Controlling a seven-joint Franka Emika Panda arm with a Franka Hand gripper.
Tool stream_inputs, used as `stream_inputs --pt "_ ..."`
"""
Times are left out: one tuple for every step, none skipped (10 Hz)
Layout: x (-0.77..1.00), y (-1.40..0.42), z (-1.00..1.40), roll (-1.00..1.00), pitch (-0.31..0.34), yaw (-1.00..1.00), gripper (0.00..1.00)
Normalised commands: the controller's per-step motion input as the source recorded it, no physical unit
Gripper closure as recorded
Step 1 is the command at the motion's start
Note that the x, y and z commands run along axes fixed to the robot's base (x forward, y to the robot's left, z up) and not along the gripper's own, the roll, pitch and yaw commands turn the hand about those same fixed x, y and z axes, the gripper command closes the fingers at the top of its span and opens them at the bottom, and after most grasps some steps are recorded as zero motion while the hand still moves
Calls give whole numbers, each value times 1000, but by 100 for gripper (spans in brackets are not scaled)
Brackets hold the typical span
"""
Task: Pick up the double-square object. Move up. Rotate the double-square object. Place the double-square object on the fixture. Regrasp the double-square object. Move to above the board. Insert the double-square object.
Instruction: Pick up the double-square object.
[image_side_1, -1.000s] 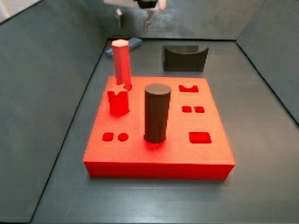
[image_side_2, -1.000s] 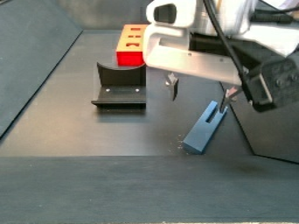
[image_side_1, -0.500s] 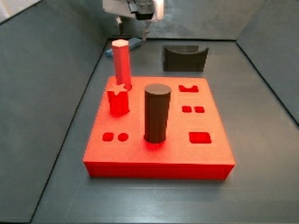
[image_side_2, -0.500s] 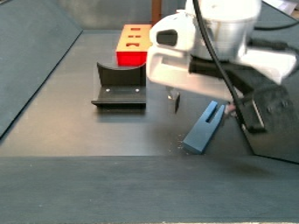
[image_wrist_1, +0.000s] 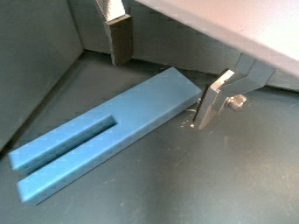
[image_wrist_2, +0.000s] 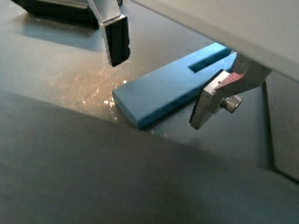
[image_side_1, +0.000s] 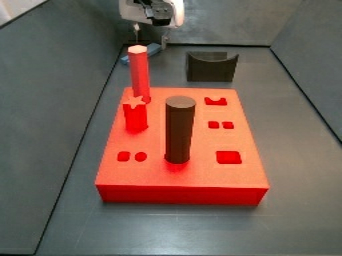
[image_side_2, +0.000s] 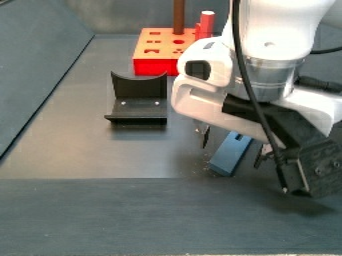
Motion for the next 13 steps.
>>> stream_inputs --pt "0 0 -374 -149 -146 -23 0" --pt "0 0 -357 -141 -147 -9 0" --pt "-6 -9 -366 -156 -136 0 0" --pt "0 -66 -234 -179 -104 0 0" --pt "0 -63 -229 -144 -83 0 0" --pt "0 -9 -337 -147 -80 0 0" --pt "0 43 -169 -193 -133 0 0" --pt "-80 74 -94 -111 -156 0 0" --pt "0 0 0 0 -7 0 0" --pt "0 0 0 0 0 0 100" --pt "0 0 0 0 0 0 100" --pt "0 0 0 0 0 0 100" --pt "0 0 0 0 0 0 100"
